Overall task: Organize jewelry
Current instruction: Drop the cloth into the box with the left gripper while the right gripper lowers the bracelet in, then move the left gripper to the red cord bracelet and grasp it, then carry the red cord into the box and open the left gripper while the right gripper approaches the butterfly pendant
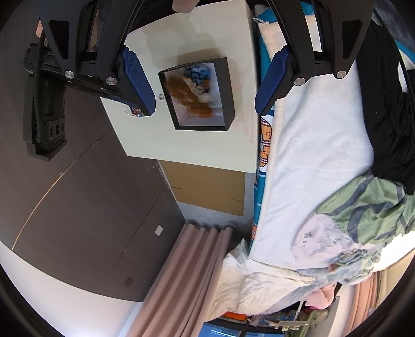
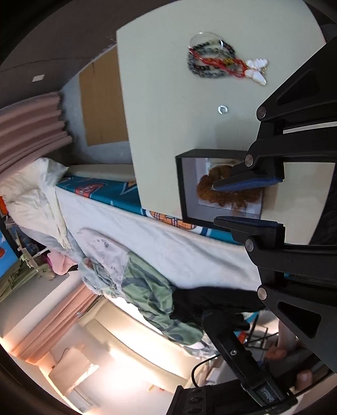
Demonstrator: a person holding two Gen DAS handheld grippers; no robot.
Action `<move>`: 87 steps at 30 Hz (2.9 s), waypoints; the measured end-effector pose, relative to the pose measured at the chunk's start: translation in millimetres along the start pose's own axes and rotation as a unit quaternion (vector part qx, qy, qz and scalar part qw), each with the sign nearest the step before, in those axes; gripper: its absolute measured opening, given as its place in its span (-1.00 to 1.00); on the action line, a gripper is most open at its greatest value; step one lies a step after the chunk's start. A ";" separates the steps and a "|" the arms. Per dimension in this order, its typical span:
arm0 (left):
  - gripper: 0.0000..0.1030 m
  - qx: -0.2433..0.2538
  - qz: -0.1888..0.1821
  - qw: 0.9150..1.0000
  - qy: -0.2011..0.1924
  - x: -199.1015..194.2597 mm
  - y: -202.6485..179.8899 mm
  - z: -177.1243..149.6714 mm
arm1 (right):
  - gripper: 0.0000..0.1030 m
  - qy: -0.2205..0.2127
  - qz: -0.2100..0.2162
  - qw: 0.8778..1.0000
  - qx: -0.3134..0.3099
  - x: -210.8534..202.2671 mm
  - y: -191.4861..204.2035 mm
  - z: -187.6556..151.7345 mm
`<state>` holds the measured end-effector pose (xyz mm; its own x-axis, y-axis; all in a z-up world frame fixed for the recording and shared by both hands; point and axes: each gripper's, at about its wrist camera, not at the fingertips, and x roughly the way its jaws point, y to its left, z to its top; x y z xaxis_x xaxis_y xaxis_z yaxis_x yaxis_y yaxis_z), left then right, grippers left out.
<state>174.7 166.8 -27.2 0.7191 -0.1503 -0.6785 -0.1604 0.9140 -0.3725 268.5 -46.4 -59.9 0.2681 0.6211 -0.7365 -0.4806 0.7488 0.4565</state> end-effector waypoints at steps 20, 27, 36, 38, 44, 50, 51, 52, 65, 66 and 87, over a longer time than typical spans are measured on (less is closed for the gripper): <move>0.55 0.061 -0.024 0.997 0.044 36.5 -56.9 -10.9 | 0.53 -0.070 -0.023 0.992 0.104 -71.8 -83.0 -30.6; 0.55 0.102 -0.026 0.992 0.067 60.0 -95.8 -16.0 | 0.53 -0.095 -0.027 0.983 0.158 -87.4 -131.2 -42.1; 0.33 0.157 -0.028 0.982 0.101 98.8 -140.5 -27.2 | 0.52 -0.126 -0.022 0.975 0.183 -93.9 -175.9 -55.0; 0.19 0.168 -0.026 0.979 0.113 110.4 -149.1 -32.3 | 0.52 -0.127 -0.020 0.974 0.184 -91.9 -182.2 -57.1; -0.28 0.186 -0.027 0.973 0.135 140.4 -167.9 -40.8 | 0.49 -0.125 -0.007 0.974 0.190 -85.4 -201.6 -63.1; -0.35 0.192 -0.019 0.970 0.146 169.5 -179.2 -43.5 | 0.43 -0.123 -0.005 0.972 0.201 -80.8 -221.5 -69.7; -0.36 0.193 -0.017 0.970 0.149 174.6 -181.0 -44.2 | 0.43 -0.122 -0.003 0.972 0.202 -79.4 -224.5 -70.5; -0.40 0.196 -0.014 0.969 0.153 180.9 -183.2 -45.5 | 0.43 -0.121 -0.002 0.972 0.203 -78.9 -226.2 -70.8; -0.51 0.211 0.014 0.959 0.190 234.6 -189.3 -59.3 | 0.43 -0.113 0.000 0.973 0.201 -73.0 -245.1 -73.8; -0.51 0.211 0.013 0.958 0.192 236.0 -189.3 -60.6 | 0.43 -0.112 -0.001 0.974 0.199 -72.6 -244.7 -73.7; -0.76 0.189 -0.010 0.972 0.139 180.4 -175.0 -34.5 | 0.26 -0.102 0.017 0.976 0.194 -68.6 -227.5 -63.4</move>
<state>309.1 -33.2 -106.3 0.5000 -0.2182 -0.8381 0.1501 0.9749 -0.1643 306.5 -274.1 -144.9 0.4375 0.6504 -0.6209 -0.1508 0.7338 0.6624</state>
